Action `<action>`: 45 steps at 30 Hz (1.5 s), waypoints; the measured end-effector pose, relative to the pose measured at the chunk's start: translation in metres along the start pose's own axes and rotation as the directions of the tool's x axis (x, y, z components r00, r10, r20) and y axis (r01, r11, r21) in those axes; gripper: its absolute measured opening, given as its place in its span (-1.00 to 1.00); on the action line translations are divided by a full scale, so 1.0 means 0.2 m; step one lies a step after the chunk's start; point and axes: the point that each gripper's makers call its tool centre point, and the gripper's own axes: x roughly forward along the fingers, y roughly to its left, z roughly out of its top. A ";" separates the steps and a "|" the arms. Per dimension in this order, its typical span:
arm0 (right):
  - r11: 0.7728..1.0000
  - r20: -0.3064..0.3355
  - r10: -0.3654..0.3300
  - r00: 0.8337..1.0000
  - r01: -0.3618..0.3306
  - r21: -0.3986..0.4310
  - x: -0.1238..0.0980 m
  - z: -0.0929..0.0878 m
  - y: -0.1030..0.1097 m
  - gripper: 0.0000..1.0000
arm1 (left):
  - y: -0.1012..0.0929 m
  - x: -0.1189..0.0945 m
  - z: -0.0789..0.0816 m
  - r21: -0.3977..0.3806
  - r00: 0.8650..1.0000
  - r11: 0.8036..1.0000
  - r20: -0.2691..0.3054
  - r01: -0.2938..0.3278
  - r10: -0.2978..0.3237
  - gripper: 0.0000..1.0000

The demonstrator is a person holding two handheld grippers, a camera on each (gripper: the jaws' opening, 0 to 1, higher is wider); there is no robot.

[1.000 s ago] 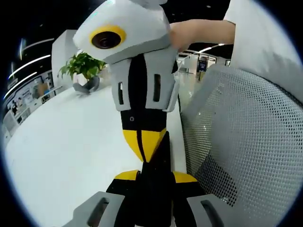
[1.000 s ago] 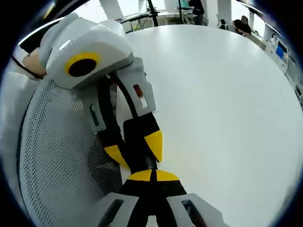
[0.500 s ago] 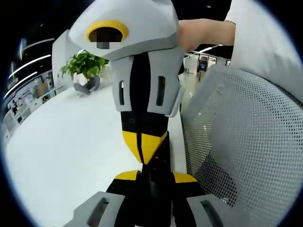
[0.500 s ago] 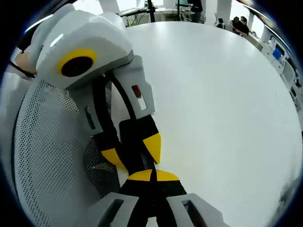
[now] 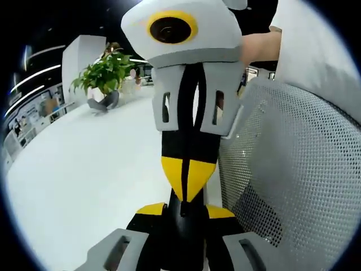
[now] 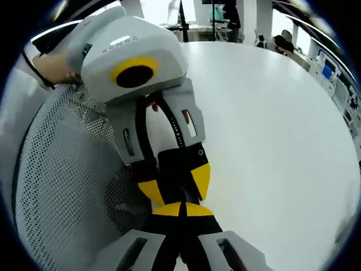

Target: Press the specified remote control buttons in sequence, fully releasing each button before pressing the next.

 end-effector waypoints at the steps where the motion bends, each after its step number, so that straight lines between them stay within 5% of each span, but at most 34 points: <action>1: 0.999 -0.011 -0.015 1.000 0.015 -0.029 0.00 0.00 0.00 -1.00 | 0.00 0.00 0.00 -0.013 1.000 1.000 0.005 0.002 -0.002 -0.51; 7: 0.994 -0.047 -0.078 0.996 0.074 -0.082 0.02 0.00 0.00 -1.00 | 0.00 0.00 0.00 -0.022 1.000 1.000 0.010 0.004 -0.004 -0.51; 13: 0.998 0.005 -0.061 0.998 0.061 0.006 0.00 0.01 -0.01 -1.00 | 0.00 0.00 0.00 -0.020 1.000 1.000 0.009 0.003 -0.003 -0.51; 16: 0.997 0.019 -0.071 0.997 0.071 -0.017 -0.01 0.04 0.01 -1.00 | 0.00 0.00 0.00 -0.027 1.000 1.000 0.012 0.003 -0.002 -0.51; 30: 0.995 -0.058 -0.081 0.995 0.077 -0.057 0.03 0.03 0.00 -1.00 | 0.00 0.00 0.00 -0.024 1.000 1.000 0.012 0.007 -0.007 -0.51; 35: 0.999 0.036 -0.031 0.999 0.030 0.037 0.01 0.03 0.01 -1.00 | 0.00 0.00 0.00 -0.025 1.000 1.000 0.012 0.005 -0.005 -0.51; 45: 0.999 0.040 -0.016 0.999 0.017 -0.029 0.04 0.07 0.03 -1.00 | -0.01 0.00 0.00 -0.023 1.000 1.000 0.011 0.006 -0.006 -0.51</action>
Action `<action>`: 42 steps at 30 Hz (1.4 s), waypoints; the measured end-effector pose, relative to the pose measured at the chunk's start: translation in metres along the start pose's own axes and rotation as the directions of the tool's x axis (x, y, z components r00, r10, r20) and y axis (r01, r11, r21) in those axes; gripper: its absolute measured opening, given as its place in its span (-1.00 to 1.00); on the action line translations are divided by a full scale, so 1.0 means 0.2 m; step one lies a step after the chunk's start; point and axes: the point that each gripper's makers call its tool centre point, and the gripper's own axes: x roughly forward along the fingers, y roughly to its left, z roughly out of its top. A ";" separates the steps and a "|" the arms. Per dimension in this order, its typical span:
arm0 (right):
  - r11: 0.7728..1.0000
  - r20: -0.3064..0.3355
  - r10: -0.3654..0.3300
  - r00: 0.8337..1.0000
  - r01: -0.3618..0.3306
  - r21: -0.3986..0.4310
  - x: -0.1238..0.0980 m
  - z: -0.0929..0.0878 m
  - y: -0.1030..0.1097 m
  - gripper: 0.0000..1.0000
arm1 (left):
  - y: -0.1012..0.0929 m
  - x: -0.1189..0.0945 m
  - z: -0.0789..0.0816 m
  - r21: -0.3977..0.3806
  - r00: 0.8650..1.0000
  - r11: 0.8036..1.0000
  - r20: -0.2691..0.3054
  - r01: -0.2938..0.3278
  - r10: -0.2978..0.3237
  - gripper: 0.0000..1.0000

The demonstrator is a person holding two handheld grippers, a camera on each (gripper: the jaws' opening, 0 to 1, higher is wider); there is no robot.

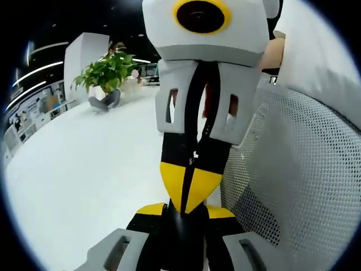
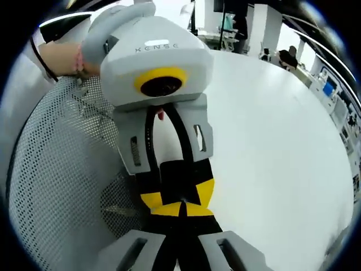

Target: Press the specified remote control buttons in sequence, fully releasing each button before pressing the next.

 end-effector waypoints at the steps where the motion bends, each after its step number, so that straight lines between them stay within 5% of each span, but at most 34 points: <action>1: 1.000 -0.005 -0.011 1.000 0.011 -0.008 0.00 0.00 0.00 -1.00 | 0.00 0.00 0.00 0.001 1.000 1.000 -0.001 0.001 -0.001 -0.51; 11: 0.996 -0.032 -0.061 0.998 0.059 -0.072 0.00 0.00 -0.02 -1.00 | 0.00 0.00 -0.01 0.017 1.000 1.000 -0.007 0.002 -0.002 -0.51; 16: 0.994 0.119 0.023 0.993 -0.035 0.100 -0.05 -0.01 -0.02 -1.00 | 0.00 0.00 -0.01 0.027 1.000 1.000 -0.008 0.001 -0.001 -0.51; 19: 0.997 0.140 -0.020 0.990 0.008 0.081 -0.14 -0.05 -0.07 -1.00 | 0.00 0.00 -0.01 0.035 1.000 0.999 -0.010 0.002 -0.002 -0.51; 22: 0.994 0.113 -0.027 0.993 0.015 0.109 -0.15 -0.12 -0.10 -0.54 | 0.00 0.00 -0.01 0.039 1.000 0.999 -0.011 0.005 -0.005 -0.51; 28: 0.998 0.128 0.021 0.992 -0.028 0.055 -0.12 -0.17 -0.07 -0.24 | 0.00 0.00 0.00 0.040 1.000 0.999 -0.009 0.004 -0.004 -0.51; 32: 0.999 0.121 0.053 0.991 -0.053 -0.003 -0.07 -0.17 -0.04 -0.30 | 0.00 0.00 0.00 0.040 1.000 0.999 -0.011 0.003 -0.003 -0.51; 36: 0.998 0.122 0.065 0.990 -0.062 -0.027 -0.06 -0.17 -0.03 -0.56 | 0.00 0.00 0.00 0.041 1.000 0.999 -0.014 0.002 -0.001 -0.51; 42: 0.998 0.133 0.068 0.989 -0.065 -0.019 -0.05 -0.17 -0.03 -0.57 | 0.00 0.00 0.00 0.046 1.000 0.999 -0.016 0.004 -0.003 -0.50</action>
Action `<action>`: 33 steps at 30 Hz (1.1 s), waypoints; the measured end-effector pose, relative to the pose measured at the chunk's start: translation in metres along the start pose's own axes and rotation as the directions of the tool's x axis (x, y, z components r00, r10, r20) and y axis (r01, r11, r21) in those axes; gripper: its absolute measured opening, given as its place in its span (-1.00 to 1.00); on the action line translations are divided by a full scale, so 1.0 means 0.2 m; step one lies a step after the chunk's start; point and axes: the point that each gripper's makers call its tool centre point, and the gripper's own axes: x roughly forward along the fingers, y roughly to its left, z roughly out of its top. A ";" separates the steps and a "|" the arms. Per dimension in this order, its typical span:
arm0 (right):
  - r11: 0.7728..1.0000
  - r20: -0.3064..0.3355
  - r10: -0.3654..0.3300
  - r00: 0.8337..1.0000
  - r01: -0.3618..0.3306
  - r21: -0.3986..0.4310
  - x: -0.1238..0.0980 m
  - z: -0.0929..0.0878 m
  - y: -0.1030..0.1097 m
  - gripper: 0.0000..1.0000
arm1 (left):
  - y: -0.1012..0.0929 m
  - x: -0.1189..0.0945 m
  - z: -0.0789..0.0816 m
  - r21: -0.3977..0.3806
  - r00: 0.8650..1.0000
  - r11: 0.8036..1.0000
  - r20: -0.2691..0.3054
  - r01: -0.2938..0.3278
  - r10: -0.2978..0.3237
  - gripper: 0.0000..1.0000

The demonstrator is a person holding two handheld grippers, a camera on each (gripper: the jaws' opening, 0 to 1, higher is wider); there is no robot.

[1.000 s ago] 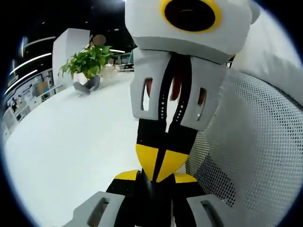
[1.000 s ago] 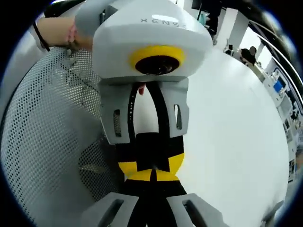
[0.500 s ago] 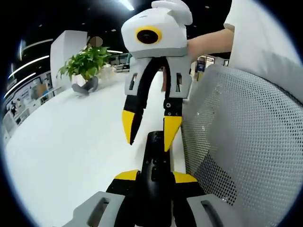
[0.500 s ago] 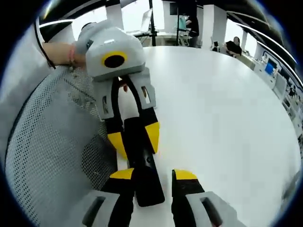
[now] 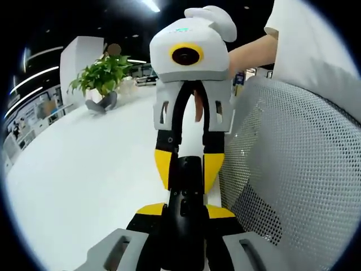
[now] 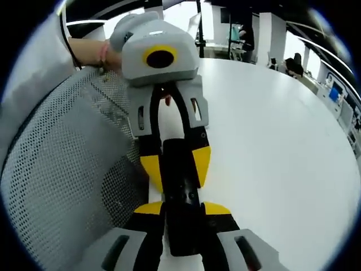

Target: Press the specified remote control buttons in sequence, fully releasing each button before pressing the next.

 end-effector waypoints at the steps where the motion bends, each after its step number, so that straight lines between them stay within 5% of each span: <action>1: 1.000 0.001 0.004 1.000 -0.004 -0.013 0.00 0.00 0.00 -0.57 | 0.00 0.00 0.00 0.004 1.000 1.000 -0.001 0.000 0.000 -0.50; 6: 0.999 -0.009 0.004 1.000 -0.005 -0.034 0.00 0.00 0.00 -0.59 | 0.00 0.00 0.00 -0.003 1.000 1.000 -0.010 0.001 -0.001 -0.50; 8: 1.000 -0.006 0.004 1.000 -0.004 -0.026 0.00 0.00 0.00 -0.59 | 0.01 -0.01 0.01 -0.139 1.000 0.990 -0.004 0.004 -0.004 -0.47; 10: 1.000 -0.006 -0.001 1.000 0.001 -0.021 0.00 0.00 0.00 -0.59 | 0.01 -0.03 0.01 -0.177 1.000 0.984 -0.024 -0.005 0.001 -0.40; 14: 1.000 -0.011 -0.013 1.000 0.013 -0.019 0.00 0.00 0.00 -0.59 | 0.07 -0.14 0.10 -0.240 0.995 0.968 0.043 -0.078 0.091 -0.21; 19: 0.999 0.002 -0.034 0.999 0.034 -0.015 0.00 0.00 -0.01 -0.59 | 0.20 -0.36 0.26 -0.265 0.951 0.938 0.153 -0.222 0.268 0.11; 24: 0.999 0.011 -0.040 0.999 0.041 -0.008 0.00 0.00 -0.01 -0.59 | 0.30 -0.61 0.39 -0.295 0.856 0.878 0.252 -0.377 0.452 0.43; 26: 0.999 0.011 -0.041 0.999 0.041 -0.007 0.00 0.00 -0.01 -0.59 | 0.34 -0.74 0.43 -0.325 0.787 0.834 0.302 -0.445 0.538 0.56; 27: 0.999 0.011 -0.041 0.999 0.041 -0.003 0.00 0.00 -0.01 -0.59 | 0.35 -0.76 0.44 -0.334 0.770 0.824 0.314 -0.457 0.555 0.62; 29: 0.999 0.012 -0.041 0.999 0.041 -0.001 0.00 0.00 -0.01 -0.59 | 0.37 -0.87 0.46 -0.365 0.689 0.772 0.353 -0.521 0.633 0.81; 30: 0.999 0.012 -0.043 0.999 0.043 0.001 0.00 0.00 -0.01 -0.59 | 0.39 -0.93 0.45 -0.384 0.638 0.729 0.356 -0.566 0.683 0.90; 33: 0.999 0.015 -0.047 0.999 0.046 0.007 0.00 0.00 -0.01 -0.58 | 0.38 -1.06 0.42 -0.461 0.526 0.646 0.375 -0.608 0.763 1.00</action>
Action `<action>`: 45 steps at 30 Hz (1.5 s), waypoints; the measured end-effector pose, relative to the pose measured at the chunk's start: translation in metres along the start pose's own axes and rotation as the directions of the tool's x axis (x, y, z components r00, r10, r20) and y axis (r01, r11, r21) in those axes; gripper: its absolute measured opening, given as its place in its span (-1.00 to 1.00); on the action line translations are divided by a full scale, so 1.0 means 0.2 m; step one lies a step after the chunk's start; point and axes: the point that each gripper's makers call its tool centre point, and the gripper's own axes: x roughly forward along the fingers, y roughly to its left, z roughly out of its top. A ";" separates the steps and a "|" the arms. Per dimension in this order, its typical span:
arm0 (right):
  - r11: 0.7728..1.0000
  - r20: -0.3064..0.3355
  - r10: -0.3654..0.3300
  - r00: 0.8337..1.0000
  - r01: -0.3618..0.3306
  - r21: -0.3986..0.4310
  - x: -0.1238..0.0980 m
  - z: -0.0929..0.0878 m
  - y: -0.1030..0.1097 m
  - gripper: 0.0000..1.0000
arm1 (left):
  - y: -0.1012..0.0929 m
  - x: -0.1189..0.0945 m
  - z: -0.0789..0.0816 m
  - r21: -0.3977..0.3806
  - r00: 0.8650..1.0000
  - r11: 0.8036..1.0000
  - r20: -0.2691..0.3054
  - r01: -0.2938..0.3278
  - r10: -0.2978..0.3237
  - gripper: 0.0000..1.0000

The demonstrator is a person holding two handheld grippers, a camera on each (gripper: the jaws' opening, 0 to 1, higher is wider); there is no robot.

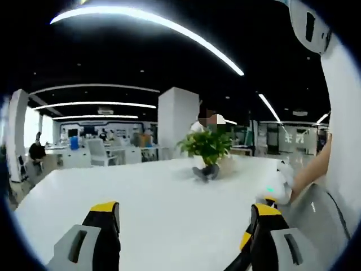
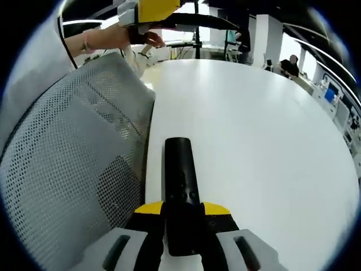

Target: Press the specified remote control buttons in sequence, fully releasing each button before pressing the next.

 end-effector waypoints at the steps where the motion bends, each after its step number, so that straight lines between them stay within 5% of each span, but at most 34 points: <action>1: 1.000 0.002 -0.001 1.000 0.001 0.003 0.00 0.00 0.00 -0.58 | 0.01 -0.03 0.00 -0.025 1.000 0.999 0.011 -0.021 0.021 1.00; 5: 0.999 0.024 -0.024 0.999 0.023 0.034 0.00 0.01 -0.02 -0.58 | 0.06 -0.14 0.06 -0.115 0.987 0.989 0.123 -0.092 0.107 1.00; 10: 0.996 0.030 -0.032 0.999 0.030 0.079 -0.03 0.00 -0.03 -0.57 | 0.09 -0.25 0.10 -0.077 0.947 0.975 0.232 -0.210 0.222 1.00; 12: 0.995 0.049 -0.061 0.997 0.057 0.079 -0.06 0.01 -0.06 -0.49 | 0.09 -0.27 0.10 -0.063 0.936 0.971 0.258 -0.230 0.239 1.00; 18: 0.994 0.020 -0.049 0.999 0.047 0.095 -0.09 -0.05 -0.06 -0.38 | 0.11 -0.25 0.09 0.029 0.935 0.965 0.254 -0.262 0.247 1.00; 21: 0.998 0.004 -0.041 0.999 0.041 0.054 -0.07 -0.06 -0.04 -0.33 | 0.11 -0.27 0.13 -0.024 0.925 0.971 0.297 -0.239 0.236 1.00; 27: 0.999 -0.014 -0.024 1.000 0.025 0.030 -0.04 -0.06 -0.01 -0.57 | 0.12 -0.25 0.08 -0.006 0.936 0.965 0.244 -0.261 0.255 1.00; 45: 1.000 -0.032 0.011 0.999 -0.012 -0.021 -0.02 -0.02 -0.18 -0.58 | 0.14 -0.23 0.03 0.001 0.947 0.969 0.212 -0.245 0.240 0.96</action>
